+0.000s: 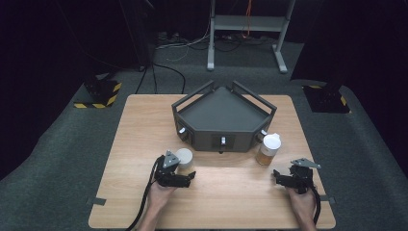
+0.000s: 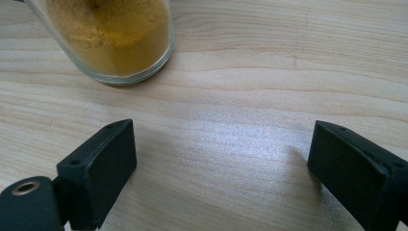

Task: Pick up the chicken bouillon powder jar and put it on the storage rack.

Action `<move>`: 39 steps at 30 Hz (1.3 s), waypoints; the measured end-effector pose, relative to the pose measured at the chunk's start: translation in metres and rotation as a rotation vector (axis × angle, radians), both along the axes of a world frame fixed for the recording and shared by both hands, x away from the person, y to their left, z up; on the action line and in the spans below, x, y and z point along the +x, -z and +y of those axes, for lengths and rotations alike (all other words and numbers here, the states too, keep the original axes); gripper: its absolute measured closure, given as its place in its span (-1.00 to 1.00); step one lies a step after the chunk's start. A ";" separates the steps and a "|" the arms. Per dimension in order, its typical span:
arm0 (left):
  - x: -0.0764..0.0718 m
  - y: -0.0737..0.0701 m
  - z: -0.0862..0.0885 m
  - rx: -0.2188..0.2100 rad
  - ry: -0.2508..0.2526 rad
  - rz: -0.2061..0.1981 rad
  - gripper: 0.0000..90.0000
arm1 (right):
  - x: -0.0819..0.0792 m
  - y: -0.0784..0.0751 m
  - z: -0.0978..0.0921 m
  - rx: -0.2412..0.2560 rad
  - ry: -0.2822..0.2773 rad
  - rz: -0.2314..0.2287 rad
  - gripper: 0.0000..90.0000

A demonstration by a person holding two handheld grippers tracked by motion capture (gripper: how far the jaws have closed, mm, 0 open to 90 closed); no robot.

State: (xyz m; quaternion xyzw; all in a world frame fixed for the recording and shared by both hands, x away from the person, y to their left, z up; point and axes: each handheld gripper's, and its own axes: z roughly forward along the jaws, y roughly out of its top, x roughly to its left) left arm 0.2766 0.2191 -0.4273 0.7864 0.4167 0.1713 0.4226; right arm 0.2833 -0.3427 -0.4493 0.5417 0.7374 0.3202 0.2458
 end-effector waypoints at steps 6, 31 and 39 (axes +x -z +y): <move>0.003 0.000 0.000 -0.009 -0.001 0.000 -0.74 | 0.000 0.000 0.000 0.000 0.000 0.000 -0.79; 0.006 -0.003 -0.008 -0.013 -0.002 -0.026 -0.38 | 0.000 0.000 0.000 0.000 0.000 0.000 -0.79; 0.002 -0.003 -0.011 0.003 -0.015 -0.047 -0.30 | 0.000 0.000 0.000 0.000 0.000 0.000 -0.79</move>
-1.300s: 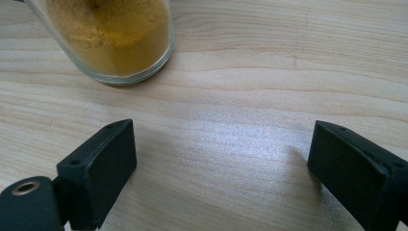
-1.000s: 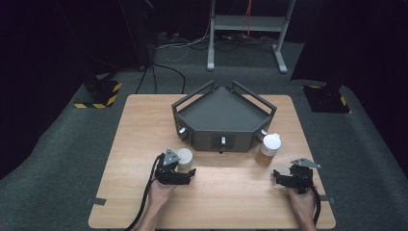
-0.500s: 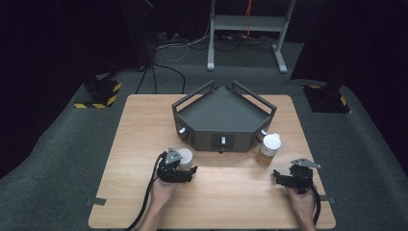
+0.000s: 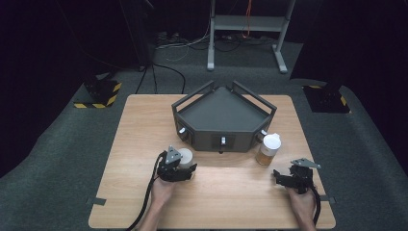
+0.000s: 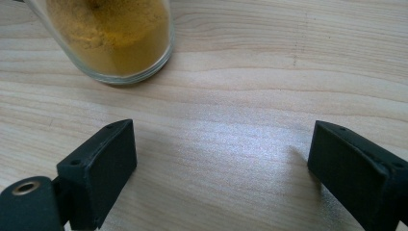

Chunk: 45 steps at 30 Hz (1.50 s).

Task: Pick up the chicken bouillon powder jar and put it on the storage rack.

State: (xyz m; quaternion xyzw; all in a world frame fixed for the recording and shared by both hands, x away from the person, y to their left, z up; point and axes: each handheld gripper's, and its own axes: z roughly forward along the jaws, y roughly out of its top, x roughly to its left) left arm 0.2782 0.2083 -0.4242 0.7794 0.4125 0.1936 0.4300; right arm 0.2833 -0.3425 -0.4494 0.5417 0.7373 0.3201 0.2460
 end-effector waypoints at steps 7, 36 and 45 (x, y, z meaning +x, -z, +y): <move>-0.001 -0.002 -0.003 0.009 -0.011 0.001 -0.28 | 0.000 0.000 0.000 0.000 0.000 0.000 -0.79; 0.021 -0.045 0.000 0.000 0.061 0.060 -0.27 | 0.000 0.000 0.000 0.000 0.001 0.000 -0.79; 0.032 -0.061 -0.003 0.007 0.082 0.086 -0.27 | 0.000 0.000 0.000 0.000 0.001 0.000 -0.79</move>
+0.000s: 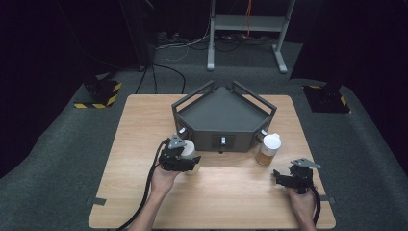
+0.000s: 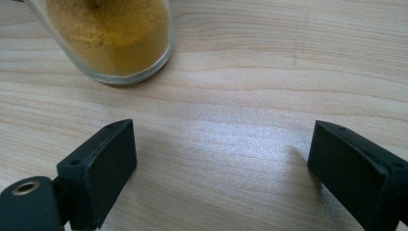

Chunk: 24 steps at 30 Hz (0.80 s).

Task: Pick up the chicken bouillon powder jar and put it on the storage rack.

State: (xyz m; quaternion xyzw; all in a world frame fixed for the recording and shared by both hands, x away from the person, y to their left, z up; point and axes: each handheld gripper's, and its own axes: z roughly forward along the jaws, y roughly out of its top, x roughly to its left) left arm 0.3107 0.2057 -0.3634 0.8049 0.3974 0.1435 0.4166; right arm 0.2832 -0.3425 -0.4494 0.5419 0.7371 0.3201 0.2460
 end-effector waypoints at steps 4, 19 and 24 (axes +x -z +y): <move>0.005 -0.009 0.000 0.002 0.009 0.011 -0.27 | 0.000 0.000 0.000 0.000 0.000 0.000 -0.79; 0.021 -0.039 -0.005 0.016 0.035 0.020 -0.26 | 0.000 0.000 0.000 0.000 0.000 0.000 -0.79; 0.024 -0.048 -0.009 0.025 0.045 0.017 -0.26 | 0.000 0.000 0.000 0.000 0.000 0.000 -0.79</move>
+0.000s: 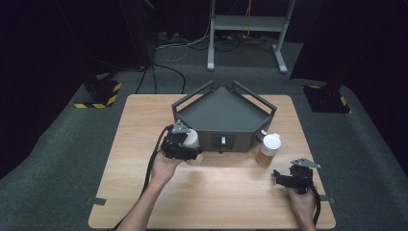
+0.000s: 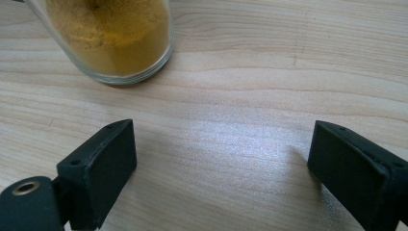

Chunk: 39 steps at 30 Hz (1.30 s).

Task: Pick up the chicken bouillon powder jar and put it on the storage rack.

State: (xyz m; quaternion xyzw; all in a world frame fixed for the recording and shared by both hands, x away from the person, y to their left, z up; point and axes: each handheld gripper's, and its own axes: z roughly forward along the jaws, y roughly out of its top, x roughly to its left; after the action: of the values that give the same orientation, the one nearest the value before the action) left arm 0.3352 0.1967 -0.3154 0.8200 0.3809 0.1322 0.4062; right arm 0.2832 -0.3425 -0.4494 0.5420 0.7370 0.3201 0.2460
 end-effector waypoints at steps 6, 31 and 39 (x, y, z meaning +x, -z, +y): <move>0.006 -0.012 -0.003 -0.010 0.011 0.007 -0.26 | 0.000 0.000 0.000 0.000 0.000 0.000 -0.79; 0.036 -0.061 -0.018 0.008 0.020 0.002 -0.26 | 0.000 0.000 0.000 0.000 0.000 0.000 -0.79; 0.051 -0.075 -0.023 0.033 0.004 0.011 -0.26 | 0.000 0.000 0.000 0.000 0.000 0.001 -0.79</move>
State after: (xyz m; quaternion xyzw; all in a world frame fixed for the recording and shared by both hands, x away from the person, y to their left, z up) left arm 0.3862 0.1732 -0.2400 0.8280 0.3795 0.1330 0.3909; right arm 0.2833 -0.3423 -0.4493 0.5422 0.7371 0.3199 0.2458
